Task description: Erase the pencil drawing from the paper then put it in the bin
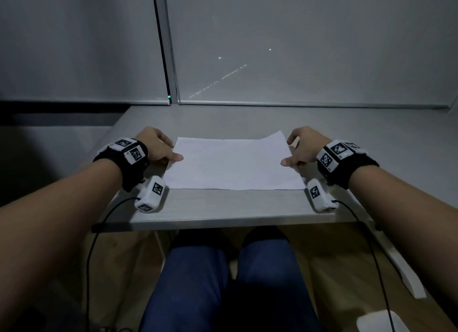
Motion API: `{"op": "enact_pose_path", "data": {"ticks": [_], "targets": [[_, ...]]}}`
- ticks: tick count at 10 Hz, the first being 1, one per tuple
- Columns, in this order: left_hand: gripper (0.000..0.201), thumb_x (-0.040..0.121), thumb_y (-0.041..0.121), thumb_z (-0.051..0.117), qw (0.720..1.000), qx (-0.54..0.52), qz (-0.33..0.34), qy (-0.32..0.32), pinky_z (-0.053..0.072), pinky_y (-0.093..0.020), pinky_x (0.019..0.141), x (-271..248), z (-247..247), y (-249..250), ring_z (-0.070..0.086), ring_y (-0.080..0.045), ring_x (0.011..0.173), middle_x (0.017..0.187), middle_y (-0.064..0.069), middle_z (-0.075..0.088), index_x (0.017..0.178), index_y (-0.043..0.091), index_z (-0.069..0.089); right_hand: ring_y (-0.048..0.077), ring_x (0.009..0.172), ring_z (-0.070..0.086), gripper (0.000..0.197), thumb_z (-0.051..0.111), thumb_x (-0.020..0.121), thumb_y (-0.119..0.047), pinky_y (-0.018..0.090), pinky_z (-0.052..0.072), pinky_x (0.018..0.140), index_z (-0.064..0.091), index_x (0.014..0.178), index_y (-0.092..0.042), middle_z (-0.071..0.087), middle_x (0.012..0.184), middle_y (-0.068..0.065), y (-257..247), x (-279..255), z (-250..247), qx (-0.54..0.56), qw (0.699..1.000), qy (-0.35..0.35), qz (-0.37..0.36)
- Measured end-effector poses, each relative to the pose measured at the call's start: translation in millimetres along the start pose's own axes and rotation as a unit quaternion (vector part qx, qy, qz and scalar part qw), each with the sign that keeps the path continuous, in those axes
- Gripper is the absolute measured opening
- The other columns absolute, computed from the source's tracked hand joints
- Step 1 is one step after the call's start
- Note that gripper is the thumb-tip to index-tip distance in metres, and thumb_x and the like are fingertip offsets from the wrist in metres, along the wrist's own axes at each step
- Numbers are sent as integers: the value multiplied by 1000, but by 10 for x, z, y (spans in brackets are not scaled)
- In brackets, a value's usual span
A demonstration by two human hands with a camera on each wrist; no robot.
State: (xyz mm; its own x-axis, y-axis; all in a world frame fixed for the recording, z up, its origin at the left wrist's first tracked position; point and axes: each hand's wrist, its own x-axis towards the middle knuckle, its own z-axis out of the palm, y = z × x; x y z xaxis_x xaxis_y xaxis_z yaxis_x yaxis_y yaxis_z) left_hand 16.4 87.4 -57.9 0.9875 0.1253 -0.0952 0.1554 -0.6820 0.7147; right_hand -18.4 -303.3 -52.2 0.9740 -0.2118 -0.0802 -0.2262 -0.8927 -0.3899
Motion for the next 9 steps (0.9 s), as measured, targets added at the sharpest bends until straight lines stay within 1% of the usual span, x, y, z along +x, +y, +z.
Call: {"op": "enact_pose_path", "data": {"ticks": [1, 2, 3, 4, 5, 6, 7, 8, 9], "targets": [[40, 64, 25, 103, 1000, 17, 13, -2, 50, -27, 70, 1, -4, 8, 66, -15, 75, 91, -3, 75, 95, 16, 80, 33, 113, 68, 71, 97, 73, -34, 38, 54, 96, 60, 130, -14, 70, 128, 12, 6, -6, 16, -14, 1000, -12, -2], [32, 69, 29, 100, 1000, 20, 11, -18, 51, -24, 65, 5, 0, 37, 67, -17, 73, 89, -6, 78, 95, 20, 82, 31, 114, 68, 78, 95, 74, -43, 40, 55, 100, 59, 137, -18, 69, 129, 11, 2, -17, -13, -11, 1000, -9, -12], [41, 64, 33, 103, 998, 38, 6, -46, 54, -24, 71, 2, -5, 68, 65, -18, 67, 83, -4, 78, 97, 21, 83, 24, 100, 71, 69, 97, 65, -54, 34, 54, 93, 71, 123, -26, 73, 116, 3, -31, -54, -32, -27, 999, -46, -2], [46, 59, 27, 105, 997, 46, -5, -61, 58, -31, 77, 1, -4, 86, 58, -19, 57, 59, 1, 70, 99, 18, 83, 24, 102, 71, 70, 99, 62, -53, 33, 52, 94, 72, 121, -27, 74, 109, -1, -100, -87, -36, -39, 996, -76, 9], [48, 56, 27, 106, 997, 62, -1, -55, 62, -37, 86, 17, 0, 80, 59, -20, 57, 58, 1, 69, 98, 17, 84, 25, 103, 71, 70, 100, 64, -50, 32, 52, 91, 71, 123, -26, 75, 108, 0, -136, -92, -35, -38, 996, -74, 11], [47, 58, 28, 106, 997, 59, -1, -56, 62, -38, 85, -4, -31, 78, 60, -21, 59, 57, 2, 69, 99, 18, 84, 24, 101, 72, 70, 100, 65, -47, 32, 52, 90, 71, 124, -24, 76, 108, 2, -154, -96, -45, -37, 996, -74, 14], [45, 61, 29, 105, 997, 43, 0, -61, 62, -37, 85, 6, -22, 29, 61, -22, 62, 53, 4, 68, 99, 18, 83, 25, 102, 72, 73, 100, 63, -49, 33, 54, 92, 70, 126, -24, 76, 111, 2, -119, -75, -13, -26, 996, -80, 12], [47, 63, 35, 103, 999, -1, -1, -54, 64, -45, 89, -19, -98, 76, 69, -26, 72, 77, -10, 79, 98, 14, 82, 25, 104, 69, 79, 97, 69, -51, 32, 49, 87, 64, 134, -21, 73, 118, 1, -161, -117, -101, -14, 997, -78, 8], [37, 75, 37, 96, 999, -16, 47, -13, 66, -43, 81, -72, -137, 113, 72, -23, 70, 86, -16, 80, 97, 12, 81, 24, 96, 67, 78, 90, 78, -53, 33, 53, 90, 62, 138, -11, 73, 120, 8, -87, -122, -118, 30, 998, -48, -30]]}}
